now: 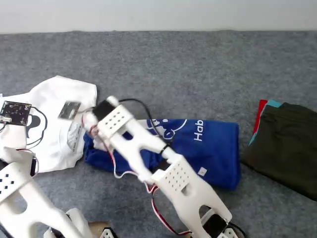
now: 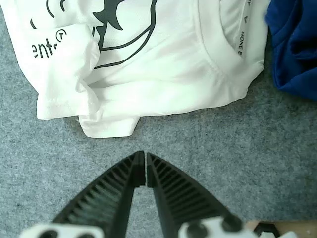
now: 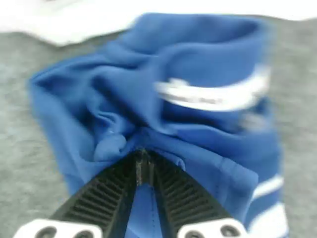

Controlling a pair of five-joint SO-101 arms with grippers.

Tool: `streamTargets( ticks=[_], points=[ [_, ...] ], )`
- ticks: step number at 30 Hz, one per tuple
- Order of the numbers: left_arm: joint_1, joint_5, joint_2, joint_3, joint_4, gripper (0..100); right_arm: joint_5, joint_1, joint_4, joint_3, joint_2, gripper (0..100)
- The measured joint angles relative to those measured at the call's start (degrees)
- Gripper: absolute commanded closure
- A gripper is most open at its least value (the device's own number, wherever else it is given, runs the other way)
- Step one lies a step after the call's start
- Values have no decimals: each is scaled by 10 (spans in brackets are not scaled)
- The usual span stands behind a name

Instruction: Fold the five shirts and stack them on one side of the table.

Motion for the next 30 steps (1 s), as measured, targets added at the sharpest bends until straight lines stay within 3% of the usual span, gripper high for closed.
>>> streamTargets(
  ticks=[5, 12, 16, 30],
  points=[
    [0, 0, 0, 0, 0, 986, 0, -5, 14, -27, 1, 990],
    [0, 0, 0, 0, 0, 986, 0, 66, 93, -161, -5, 990],
    [0, 0, 0, 0, 0, 986, -39, 112, 96, -162, -51, 990],
    [0, 0, 0, 0, 0, 986, -152, 228, 96, 321, -455, 979]
  ],
)
